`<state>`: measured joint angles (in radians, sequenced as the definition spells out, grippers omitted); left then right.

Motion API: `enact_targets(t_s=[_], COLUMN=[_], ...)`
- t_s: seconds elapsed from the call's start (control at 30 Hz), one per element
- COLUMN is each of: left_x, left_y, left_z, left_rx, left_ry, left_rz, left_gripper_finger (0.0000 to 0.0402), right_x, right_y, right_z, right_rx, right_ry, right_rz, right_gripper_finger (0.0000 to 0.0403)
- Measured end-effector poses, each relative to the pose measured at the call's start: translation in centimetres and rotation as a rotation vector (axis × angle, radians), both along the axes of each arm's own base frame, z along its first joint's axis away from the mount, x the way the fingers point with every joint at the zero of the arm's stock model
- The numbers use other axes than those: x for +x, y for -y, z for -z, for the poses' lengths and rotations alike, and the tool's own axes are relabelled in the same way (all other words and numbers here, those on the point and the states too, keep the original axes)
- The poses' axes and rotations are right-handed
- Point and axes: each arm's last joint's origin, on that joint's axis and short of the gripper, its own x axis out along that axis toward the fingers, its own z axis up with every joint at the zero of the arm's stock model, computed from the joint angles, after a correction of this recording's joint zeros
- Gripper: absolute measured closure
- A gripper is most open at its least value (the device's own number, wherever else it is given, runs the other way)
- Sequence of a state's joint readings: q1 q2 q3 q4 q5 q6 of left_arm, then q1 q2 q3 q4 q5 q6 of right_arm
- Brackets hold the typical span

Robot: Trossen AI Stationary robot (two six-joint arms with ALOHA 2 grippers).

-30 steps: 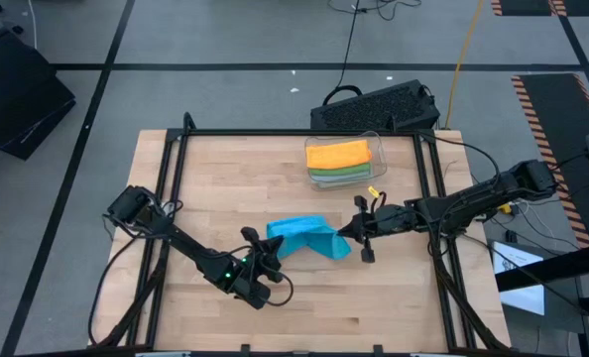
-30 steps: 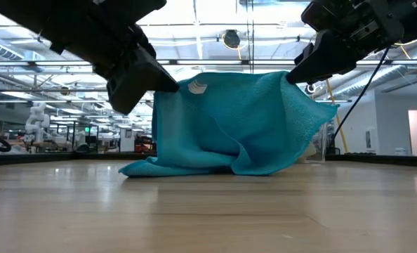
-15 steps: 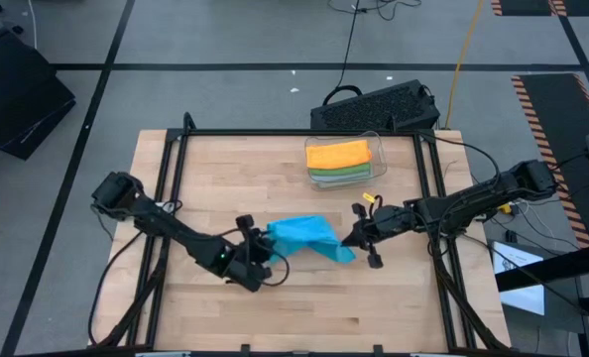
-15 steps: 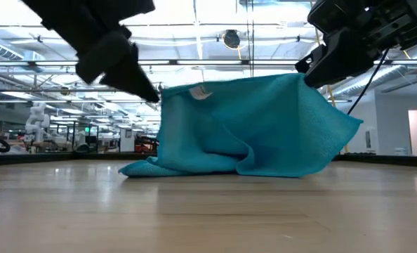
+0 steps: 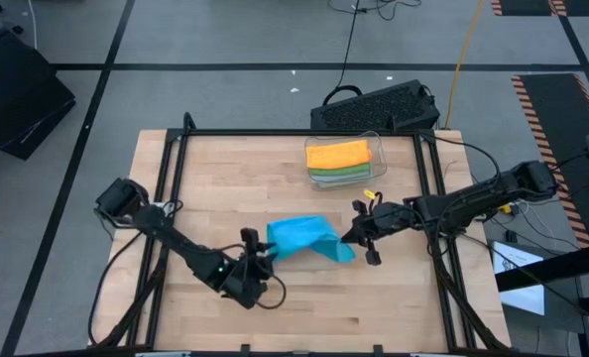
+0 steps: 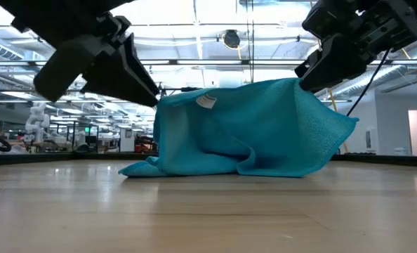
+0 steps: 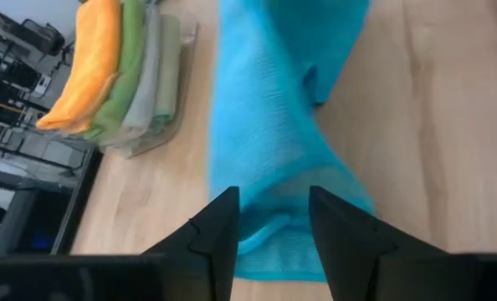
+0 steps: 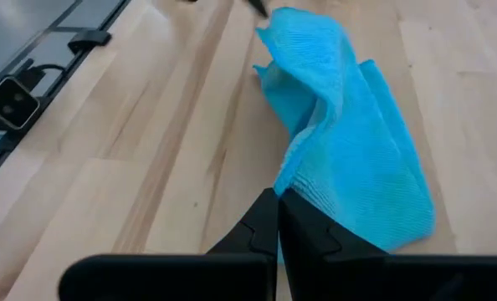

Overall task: Fold microfiber towels
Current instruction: Fold the blue microfiber towel

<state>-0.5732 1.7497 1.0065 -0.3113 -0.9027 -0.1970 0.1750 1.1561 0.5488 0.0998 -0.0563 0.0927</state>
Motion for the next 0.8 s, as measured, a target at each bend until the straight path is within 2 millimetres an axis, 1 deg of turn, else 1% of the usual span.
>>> enact_targets(t_s=[0.2,0.3,0.37,0.43,0.57,0.63,0.8], left_x=[0.4,0.8,1.2,1.8,2.6,2.8,2.8], left_y=[1.5,2.1,2.3,2.6,2.4,1.9,1.5], left_z=[1.3,1.9,2.1,2.3,3.1,3.5,3.6], left_rx=[-0.020,0.016,0.057,0.093,0.160,0.182,0.332], left_ry=[0.056,0.112,0.153,0.177,0.143,0.130,0.120], left_rz=[0.019,0.000,-0.006,0.014,0.049,0.030,-0.035], left_gripper_finger=[0.0211,0.0190,0.0183,0.0182,0.0191,0.0197,0.0217], right_x=[0.1,0.1,0.1,0.1,0.1,0.2,0.2], right_y=[0.5,0.6,0.6,0.6,0.6,0.6,0.6], right_z=[0.0,0.0,0.0,-0.1,-0.1,-0.1,-0.1], right_rx=[0.006,0.007,0.007,0.009,0.014,0.017,0.021], right_ry=[0.000,0.003,0.004,0.007,0.006,0.007,0.007], right_rz=[0.029,0.030,0.030,0.030,0.034,0.036,0.038], right_gripper_finger=[0.0403,0.0403,0.0403,0.0403,0.0403,0.0403,0.0403])
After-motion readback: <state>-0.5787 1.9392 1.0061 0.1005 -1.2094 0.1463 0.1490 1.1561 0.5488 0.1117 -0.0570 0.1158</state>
